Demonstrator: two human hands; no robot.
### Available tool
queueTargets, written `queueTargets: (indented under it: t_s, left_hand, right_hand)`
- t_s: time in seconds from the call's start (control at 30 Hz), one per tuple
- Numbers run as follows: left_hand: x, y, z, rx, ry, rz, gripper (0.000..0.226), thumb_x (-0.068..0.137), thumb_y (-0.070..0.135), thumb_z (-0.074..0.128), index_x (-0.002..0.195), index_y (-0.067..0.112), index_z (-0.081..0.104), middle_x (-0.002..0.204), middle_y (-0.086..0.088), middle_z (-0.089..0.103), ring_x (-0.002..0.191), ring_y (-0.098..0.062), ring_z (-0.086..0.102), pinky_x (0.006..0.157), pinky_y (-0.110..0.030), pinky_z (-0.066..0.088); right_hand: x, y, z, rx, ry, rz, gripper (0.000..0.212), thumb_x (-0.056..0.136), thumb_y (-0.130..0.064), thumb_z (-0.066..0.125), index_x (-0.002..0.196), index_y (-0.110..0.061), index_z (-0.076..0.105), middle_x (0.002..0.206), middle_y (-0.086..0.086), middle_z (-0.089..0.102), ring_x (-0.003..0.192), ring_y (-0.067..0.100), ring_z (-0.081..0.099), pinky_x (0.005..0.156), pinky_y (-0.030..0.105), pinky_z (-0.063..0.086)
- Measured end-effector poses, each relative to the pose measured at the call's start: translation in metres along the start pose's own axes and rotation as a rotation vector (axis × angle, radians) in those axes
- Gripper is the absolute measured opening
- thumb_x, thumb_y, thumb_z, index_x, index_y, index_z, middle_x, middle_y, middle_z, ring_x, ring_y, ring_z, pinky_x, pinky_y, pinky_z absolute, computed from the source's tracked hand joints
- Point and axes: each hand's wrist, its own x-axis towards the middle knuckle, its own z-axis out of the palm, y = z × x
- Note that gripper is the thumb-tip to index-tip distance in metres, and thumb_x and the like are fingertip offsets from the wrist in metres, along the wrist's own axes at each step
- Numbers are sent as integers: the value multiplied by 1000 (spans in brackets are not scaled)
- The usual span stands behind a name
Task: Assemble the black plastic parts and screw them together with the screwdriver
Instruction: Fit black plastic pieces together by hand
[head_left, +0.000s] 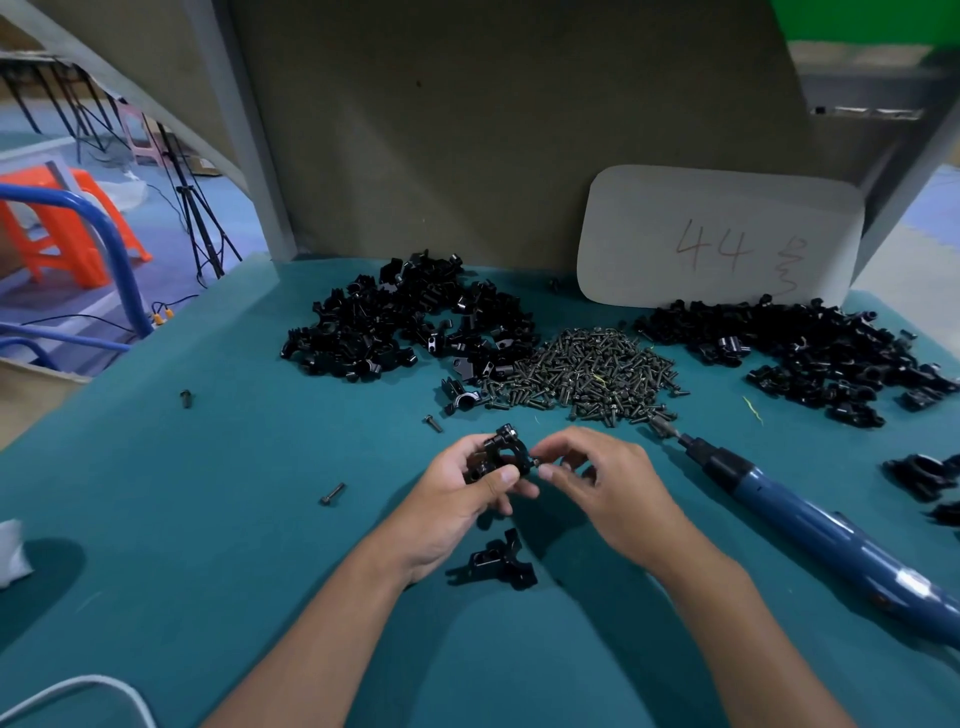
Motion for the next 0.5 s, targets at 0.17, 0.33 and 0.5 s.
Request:
queueTargets:
  t_s: [0.17,0.33,0.5]
  left_hand:
    - [0,0,0,19,-27,-8,40,94,18,69,130,8,54,106,-11,75,100,-25,67,81,-32,51]
    - [1,-1,-1,-14,-4,-17,43,92,19,70,130,9,53,108,-14,75,102,-33,62,82,-37,47]
    - [1,0,-1,2,-10,-11,44,90,21,71,129,8,54,106,-11,75,100,-26,67,79,-32,51]
  right_hand:
    - [2,-1,10,-128,-19,69,48,97,-65,34,73,-26,50,70,-4,54,70,11,50,61,30,39]
    - [0,-2,2,-41,-9,55,15,100,-51,49,96,-41,60,99,-28,60,88,2,58,71,14,43]
    - [-1,-7,11,-92,-36,134,32,97,-64,37,89,-38,53,84,-16,63,77,5,58,71,35,52]
